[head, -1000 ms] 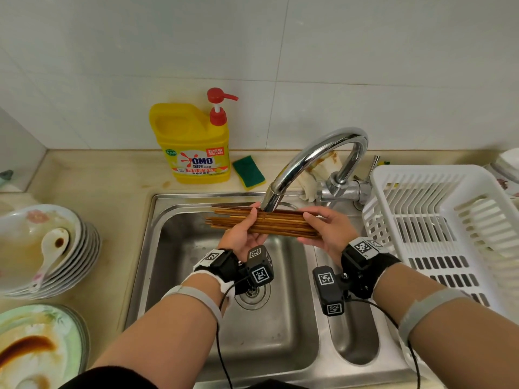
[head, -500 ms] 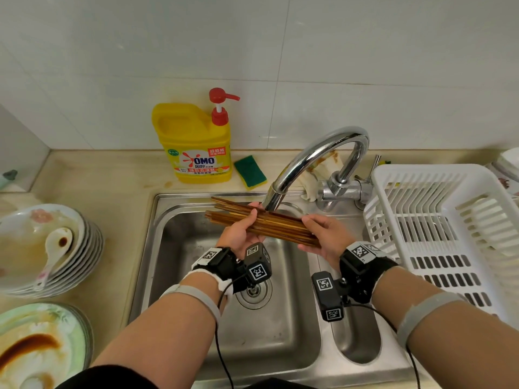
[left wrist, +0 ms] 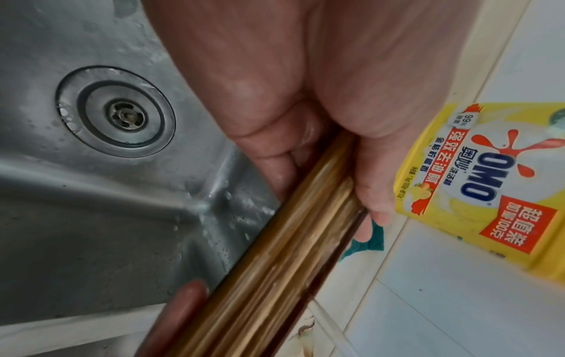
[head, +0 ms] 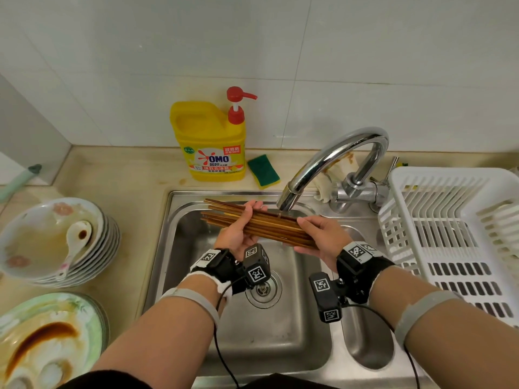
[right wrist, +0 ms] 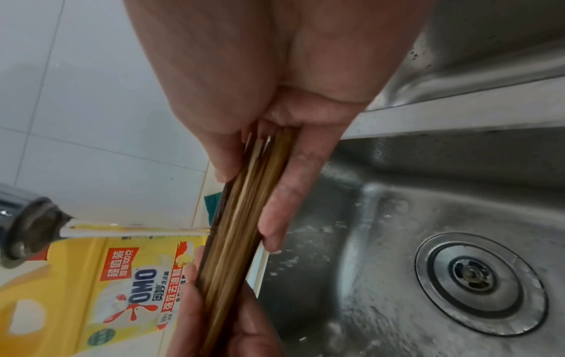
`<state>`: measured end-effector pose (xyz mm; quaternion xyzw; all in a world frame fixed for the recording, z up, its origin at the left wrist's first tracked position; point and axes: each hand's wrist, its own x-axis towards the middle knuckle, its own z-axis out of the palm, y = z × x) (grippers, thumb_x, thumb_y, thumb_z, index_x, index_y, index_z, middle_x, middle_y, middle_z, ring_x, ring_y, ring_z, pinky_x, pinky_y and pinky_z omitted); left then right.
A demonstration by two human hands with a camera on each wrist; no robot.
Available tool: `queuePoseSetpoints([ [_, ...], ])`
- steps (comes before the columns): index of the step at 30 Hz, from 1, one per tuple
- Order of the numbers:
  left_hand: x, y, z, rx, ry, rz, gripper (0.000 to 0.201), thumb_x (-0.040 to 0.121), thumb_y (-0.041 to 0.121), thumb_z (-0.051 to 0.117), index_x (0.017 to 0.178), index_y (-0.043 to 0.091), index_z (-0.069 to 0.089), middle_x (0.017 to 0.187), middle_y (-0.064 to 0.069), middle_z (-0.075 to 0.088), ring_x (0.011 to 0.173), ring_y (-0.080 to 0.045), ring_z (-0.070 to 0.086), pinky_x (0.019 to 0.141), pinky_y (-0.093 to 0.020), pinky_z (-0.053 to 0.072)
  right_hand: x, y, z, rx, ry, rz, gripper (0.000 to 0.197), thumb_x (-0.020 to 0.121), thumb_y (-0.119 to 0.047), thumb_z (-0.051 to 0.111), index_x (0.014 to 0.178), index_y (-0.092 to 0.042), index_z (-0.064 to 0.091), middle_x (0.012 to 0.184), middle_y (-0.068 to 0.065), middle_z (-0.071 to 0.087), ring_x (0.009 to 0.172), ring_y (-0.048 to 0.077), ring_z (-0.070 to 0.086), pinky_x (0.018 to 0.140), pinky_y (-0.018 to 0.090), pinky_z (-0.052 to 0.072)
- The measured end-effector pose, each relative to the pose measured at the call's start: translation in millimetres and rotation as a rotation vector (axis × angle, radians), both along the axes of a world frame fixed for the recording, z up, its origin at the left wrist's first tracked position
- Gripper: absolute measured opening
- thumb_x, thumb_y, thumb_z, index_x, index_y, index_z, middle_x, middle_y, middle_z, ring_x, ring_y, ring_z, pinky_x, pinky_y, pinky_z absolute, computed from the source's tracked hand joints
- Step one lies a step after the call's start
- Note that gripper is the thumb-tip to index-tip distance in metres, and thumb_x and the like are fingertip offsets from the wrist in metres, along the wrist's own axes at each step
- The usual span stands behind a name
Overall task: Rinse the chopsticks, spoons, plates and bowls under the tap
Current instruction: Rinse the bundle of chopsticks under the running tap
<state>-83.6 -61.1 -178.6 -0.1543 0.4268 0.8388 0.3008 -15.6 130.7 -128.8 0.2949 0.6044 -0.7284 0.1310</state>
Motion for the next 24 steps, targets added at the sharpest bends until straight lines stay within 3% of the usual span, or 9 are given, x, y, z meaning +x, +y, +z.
queuePoseSetpoints([
  [4,-4.2,-3.8,0.5,0.030,-0.043,0.018,0.028,0.108,0.014,0.042,0.130,0.013,0.059,0.114,-0.002,0.071,0.094,-0.006,0.073,0.073,-0.024,0.060,-1.6,-5.5,1.9,-0.029,-0.004,0.038,0.021,0.104,-0.020,0.057,0.114,-0.004,0.065,0.098,0.018,0.077,0.085,0.036,0.077,0.055,0.025,0.060],
  [8,-8.4,-6.2,-7.5,0.110,-0.104,0.086,0.030,0.106,0.005,0.041,0.127,0.011,0.061,0.126,-0.007,0.071,0.121,-0.018,0.065,0.103,-0.040,0.048,-3.6,-8.2,-1.8,-0.003,0.042,0.045,0.016,0.103,-0.009,0.057,0.115,-0.001,0.064,0.097,0.020,0.077,0.084,0.035,0.077,0.056,0.023,0.059],
  [11,-10.0,-6.7,-4.2,0.180,-0.108,0.098,0.034,0.105,0.002,0.037,0.126,0.011,0.061,0.131,-0.008,0.068,0.125,-0.018,0.063,0.118,-0.043,0.035,-4.3,-8.3,-5.1,-0.011,0.058,0.046,0.017,0.102,-0.007,0.058,0.115,-0.001,0.065,0.102,0.023,0.076,0.087,0.036,0.077,0.060,0.024,0.061],
  [16,-8.5,-7.3,3.2,0.299,-0.141,0.146,0.047,0.099,-0.010,0.031,0.135,0.010,0.051,0.134,-0.010,0.066,0.126,-0.024,0.063,0.109,-0.044,0.043,-6.3,-8.6,-16.7,0.013,0.055,0.037,0.017,0.098,0.000,0.060,0.112,-0.005,0.069,0.108,0.022,0.071,0.088,0.029,0.075,0.081,0.043,0.062],
  [18,-9.9,-7.5,2.2,0.304,-0.146,0.173,0.048,0.093,-0.015,0.031,0.131,0.008,0.050,0.133,-0.014,0.067,0.124,-0.028,0.064,0.113,-0.048,0.041,-7.1,-8.9,-14.3,-0.018,0.024,0.041,0.017,0.100,-0.005,0.059,0.114,-0.006,0.069,0.112,0.022,0.069,0.093,0.029,0.072,0.086,0.045,0.061],
  [20,-14.0,-6.3,-1.4,0.280,-0.162,0.182,0.038,0.095,-0.010,0.041,0.127,0.009,0.048,0.131,-0.016,0.068,0.120,-0.029,0.067,0.108,-0.047,0.047,-7.1,-9.7,-7.2,-0.053,-0.035,0.089,0.020,0.104,-0.016,0.055,0.118,-0.008,0.067,0.116,0.022,0.070,0.100,0.034,0.072,0.086,0.048,0.061],
  [22,-14.6,-3.0,-4.2,0.261,-0.176,0.191,0.030,0.095,0.004,0.055,0.124,0.012,0.052,0.123,-0.012,0.071,0.113,-0.024,0.071,0.095,-0.043,0.056,-6.0,-9.8,-1.7,-0.087,-0.111,0.151,0.025,0.107,-0.028,0.050,0.122,-0.013,0.065,0.115,0.021,0.072,0.101,0.038,0.073,0.081,0.049,0.062],
  [24,-15.2,2.6,-5.8,0.240,-0.159,0.225,0.007,0.092,0.011,0.059,0.099,0.014,0.059,0.104,-0.008,0.072,0.094,-0.019,0.074,0.088,-0.041,0.059,-4.7,-10.5,-0.8,-0.087,-0.150,0.178,0.028,0.108,-0.035,0.047,0.122,-0.018,0.063,0.109,0.018,0.075,0.089,0.035,0.076,0.067,0.040,0.063],
])
